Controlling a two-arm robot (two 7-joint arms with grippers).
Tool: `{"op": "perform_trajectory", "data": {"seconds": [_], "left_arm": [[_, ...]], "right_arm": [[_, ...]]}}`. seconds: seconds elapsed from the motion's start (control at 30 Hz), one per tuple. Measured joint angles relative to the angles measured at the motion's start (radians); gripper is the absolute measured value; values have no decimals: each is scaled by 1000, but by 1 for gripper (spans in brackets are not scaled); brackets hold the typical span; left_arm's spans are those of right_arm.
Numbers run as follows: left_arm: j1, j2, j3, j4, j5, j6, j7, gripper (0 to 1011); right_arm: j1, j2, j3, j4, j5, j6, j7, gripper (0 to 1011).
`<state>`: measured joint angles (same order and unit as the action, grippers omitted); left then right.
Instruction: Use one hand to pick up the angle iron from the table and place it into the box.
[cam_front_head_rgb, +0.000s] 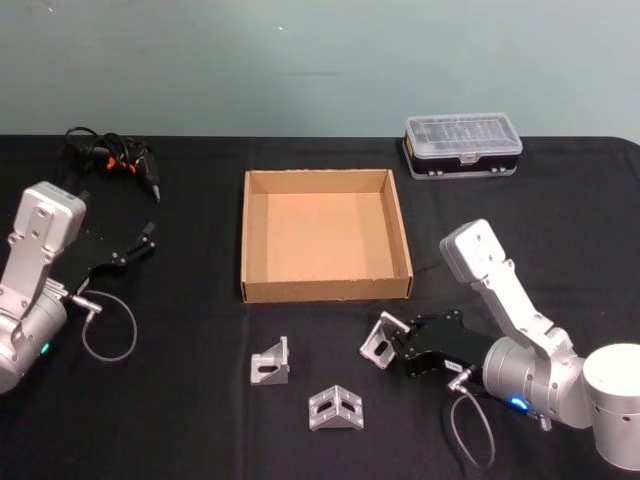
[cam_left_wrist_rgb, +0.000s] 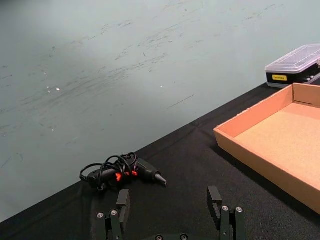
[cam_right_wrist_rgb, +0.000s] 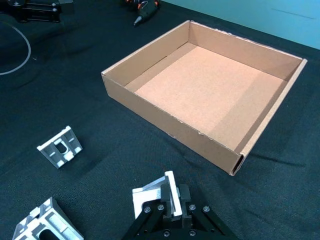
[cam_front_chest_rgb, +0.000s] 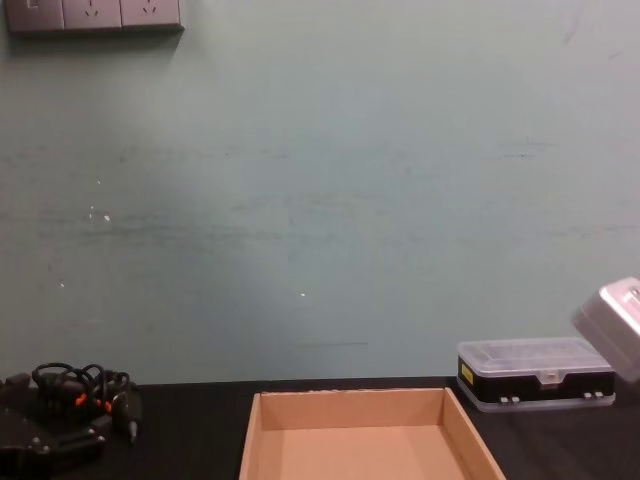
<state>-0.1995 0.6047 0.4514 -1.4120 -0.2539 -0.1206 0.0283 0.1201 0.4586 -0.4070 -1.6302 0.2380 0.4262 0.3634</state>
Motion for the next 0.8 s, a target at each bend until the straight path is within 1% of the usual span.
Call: {"op": "perform_trajectory", "data": {"seconds": [0.07, 0.27, 0.47, 0.7, 0.8], "left_arm": [[0, 0, 0, 0, 0, 0, 0, 1011], [0, 0, 0, 0, 0, 0, 0, 1011], [0, 0, 0, 0, 0, 0, 0, 1011], [0, 0, 0, 0, 0, 0, 0, 1011], [0, 0, 0, 0, 0, 0, 0, 1011]], "right_arm": [[1, 0, 2, 0, -3, -2, 2, 99], [0, 0, 6, -1, -11, -7, 4, 98], [-10, 0, 17, -25, -21, -20, 2, 98], [-41, 10, 56, -109, -16, -46, -9, 98], [-59, 21, 86, -156, -6, -57, -16, 98]]}}
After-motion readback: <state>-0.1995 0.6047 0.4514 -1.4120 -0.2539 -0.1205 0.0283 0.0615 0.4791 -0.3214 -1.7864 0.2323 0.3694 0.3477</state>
